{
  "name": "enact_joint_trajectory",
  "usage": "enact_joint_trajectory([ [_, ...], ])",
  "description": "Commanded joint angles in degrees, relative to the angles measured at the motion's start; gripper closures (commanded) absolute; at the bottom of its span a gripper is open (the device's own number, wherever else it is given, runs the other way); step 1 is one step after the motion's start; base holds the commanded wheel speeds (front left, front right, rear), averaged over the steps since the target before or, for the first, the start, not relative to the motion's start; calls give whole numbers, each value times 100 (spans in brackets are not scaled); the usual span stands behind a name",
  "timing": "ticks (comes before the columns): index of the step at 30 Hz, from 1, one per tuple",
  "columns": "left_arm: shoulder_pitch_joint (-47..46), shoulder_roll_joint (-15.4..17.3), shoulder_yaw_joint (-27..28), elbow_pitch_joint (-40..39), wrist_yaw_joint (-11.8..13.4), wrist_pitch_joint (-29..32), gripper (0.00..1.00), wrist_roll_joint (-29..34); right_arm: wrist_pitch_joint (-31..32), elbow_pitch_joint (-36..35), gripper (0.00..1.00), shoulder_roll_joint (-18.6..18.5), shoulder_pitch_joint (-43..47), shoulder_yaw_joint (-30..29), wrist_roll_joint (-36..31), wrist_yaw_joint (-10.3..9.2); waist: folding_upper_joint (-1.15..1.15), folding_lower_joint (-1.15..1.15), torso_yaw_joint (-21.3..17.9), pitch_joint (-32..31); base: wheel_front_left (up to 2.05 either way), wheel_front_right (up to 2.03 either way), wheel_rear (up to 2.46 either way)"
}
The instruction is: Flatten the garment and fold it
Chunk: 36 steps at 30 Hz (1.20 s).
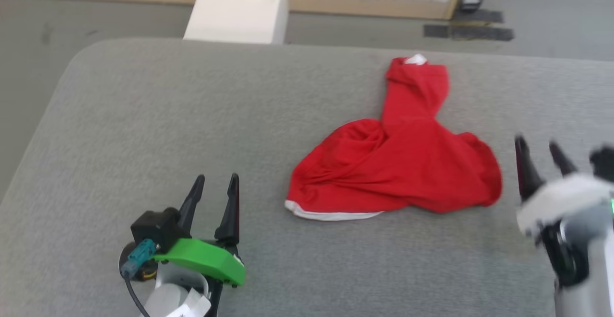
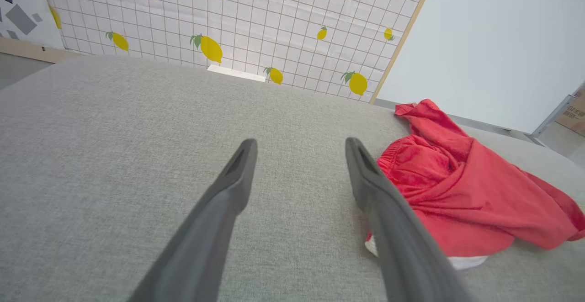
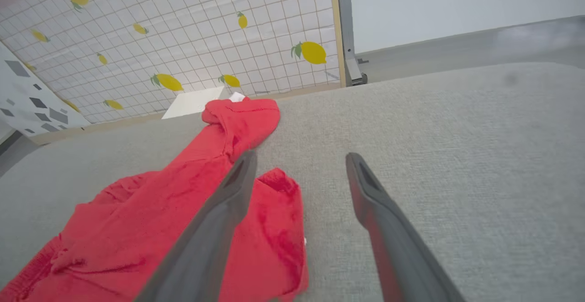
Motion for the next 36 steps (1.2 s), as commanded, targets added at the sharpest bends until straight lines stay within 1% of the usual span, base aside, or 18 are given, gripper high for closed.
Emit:
enact_joint_trajectory([
  [1,88,39,-10,-19,29,63,0,-63,50,-180,0,58,215,-61,67,-8,0,0,-315,-263,0,0,0],
  [4,91,18,-82,-24,28,272,0,-147,179,-527,0,124,597,-212,92,-8,0,0,-388,-258,0,0,0],
  [6,-19,-4,-184,13,28,608,0,-220,244,-727,0,150,759,-318,115,-8,0,0,-414,-247,0,0,0],
  [7,-130,-13,-251,48,47,882,0,-248,289,-821,0,159,827,-352,109,-8,0,0,-425,-237,0,0,0],
  [10,-522,-44,-445,245,238,2068,0,-365,366,-1010,0,171,938,-436,123,-8,0,0,-443,-207,0,0,0],
  [13,-947,-73,-729,527,562,3776,0,-479,390,-1070,0,174,989,-439,212,-8,0,0,-472,-182,0,0,0],
  [15,-1195,-48,-849,630,761,4686,0,-470,382,-1082,0,174,994,-406,260,-8,0,0,-523,-150,0,0,0],
  [17,-1402,5,-929,674,934,5275,0,-395,365,-1082,0,175,1000,-360,278,-8,0,0,-572,-107,0,0,0],
  [19,-1561,56,-1004,706,1027,5669,0,-326,347,-1071,0,175,1001,-330,318,-8,0,0,-611,-58,0,0,0],
  [21,-1663,98,-1056,736,1101,5852,0,-246,326,-1058,0,175,1003,-304,343,-8,0,0,-663,0,0,0,0],
  [23,-1710,107,-1095,792,1147,5945,0,-207,299,-1043,0,175,997,-296,360,-8,0,0,-694,48,0,0,0],
  [26,-1680,127,-1191,918,1134,6098,0,-185,269,-1015,0,176,991,-275,373,-8,0,0,-728,90,0,0,0],
  [27,-1644,125,-1221,961,1107,6153,9,-208,257,-1006,0,176,991,-271,379,-8,0,0,-734,101,0,0,0],
  [28,-1618,120,-1230,974,1082,6156,62,-238,250,-997,0,176,992,-272,383,-8,0,0,-736,110,0,0,0],
  [29,-1584,109,-1232,980,1049,6125,98,-281,242,-988,0,176,992,-272,384,-8,0,0,-735,120,0,0,0],
  [30,-1551,94,-1226,988,1020,6105,100,-337,233,-979,0,176,991,-272,386,-8,0,0,-730,123,0,0,0],
  [33,-1483,41,-1140,953,987,5883,100,-511,218,-943,0,176,989,-273,383,-8,0,0,-675,122,0,0,0],
  [36,-1483,-13,-837,821,1084,5494,100,-777,214,-915,0,176,982,-252,389,-8,0,0,-596,104,0,0,0],
])
